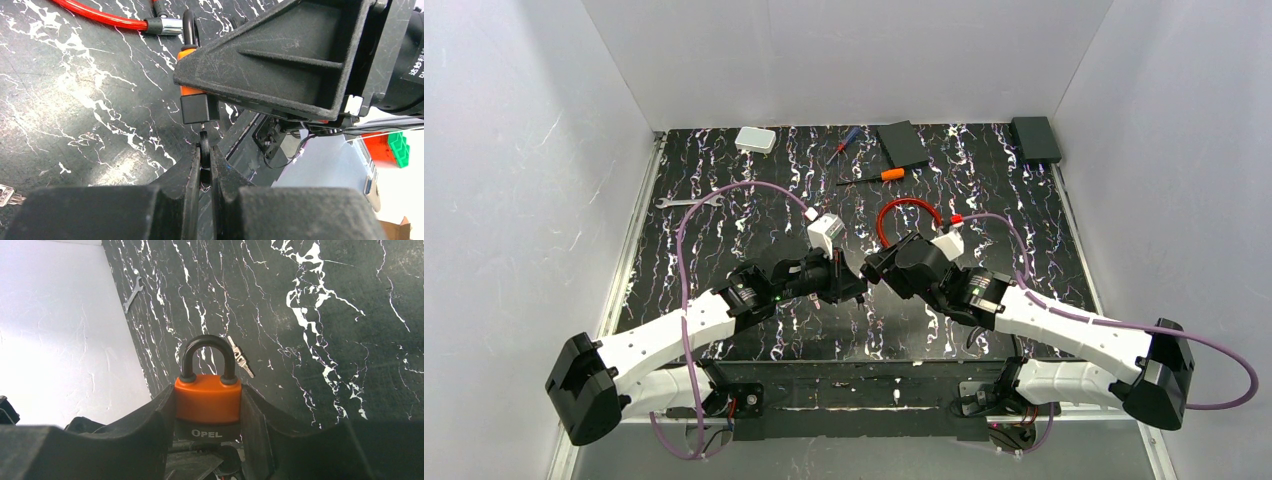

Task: Unlock with the key

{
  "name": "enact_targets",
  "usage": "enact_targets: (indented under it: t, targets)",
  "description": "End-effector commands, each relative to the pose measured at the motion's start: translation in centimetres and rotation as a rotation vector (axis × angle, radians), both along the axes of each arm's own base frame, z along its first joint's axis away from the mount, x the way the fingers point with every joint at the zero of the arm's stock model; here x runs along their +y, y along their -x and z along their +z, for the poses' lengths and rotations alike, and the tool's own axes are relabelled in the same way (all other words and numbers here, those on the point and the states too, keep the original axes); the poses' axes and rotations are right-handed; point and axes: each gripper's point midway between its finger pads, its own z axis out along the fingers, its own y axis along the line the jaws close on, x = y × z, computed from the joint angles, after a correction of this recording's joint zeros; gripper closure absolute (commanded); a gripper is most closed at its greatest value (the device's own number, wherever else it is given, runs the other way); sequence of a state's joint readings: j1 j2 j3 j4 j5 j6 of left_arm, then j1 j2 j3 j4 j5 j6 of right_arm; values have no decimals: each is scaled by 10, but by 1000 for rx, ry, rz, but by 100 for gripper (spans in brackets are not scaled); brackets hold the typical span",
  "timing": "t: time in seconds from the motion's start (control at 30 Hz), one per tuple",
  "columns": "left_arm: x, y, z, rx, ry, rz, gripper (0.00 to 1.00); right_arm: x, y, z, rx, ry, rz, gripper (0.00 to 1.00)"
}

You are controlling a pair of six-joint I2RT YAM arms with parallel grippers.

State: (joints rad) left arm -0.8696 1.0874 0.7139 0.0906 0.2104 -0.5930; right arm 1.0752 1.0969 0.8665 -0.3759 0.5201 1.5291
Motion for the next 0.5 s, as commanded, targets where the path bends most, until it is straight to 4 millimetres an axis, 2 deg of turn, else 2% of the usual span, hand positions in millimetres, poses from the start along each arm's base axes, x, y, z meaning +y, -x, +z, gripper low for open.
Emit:
enact_targets:
  t: [0.0, 0.47]
  targets:
    - [6, -47, 55, -188, 91, 159, 100, 33, 52, -1, 123, -67, 217, 99]
    - [12, -44, 47, -196, 64, 165, 100, 41, 56, -8, 137, -51, 230, 99]
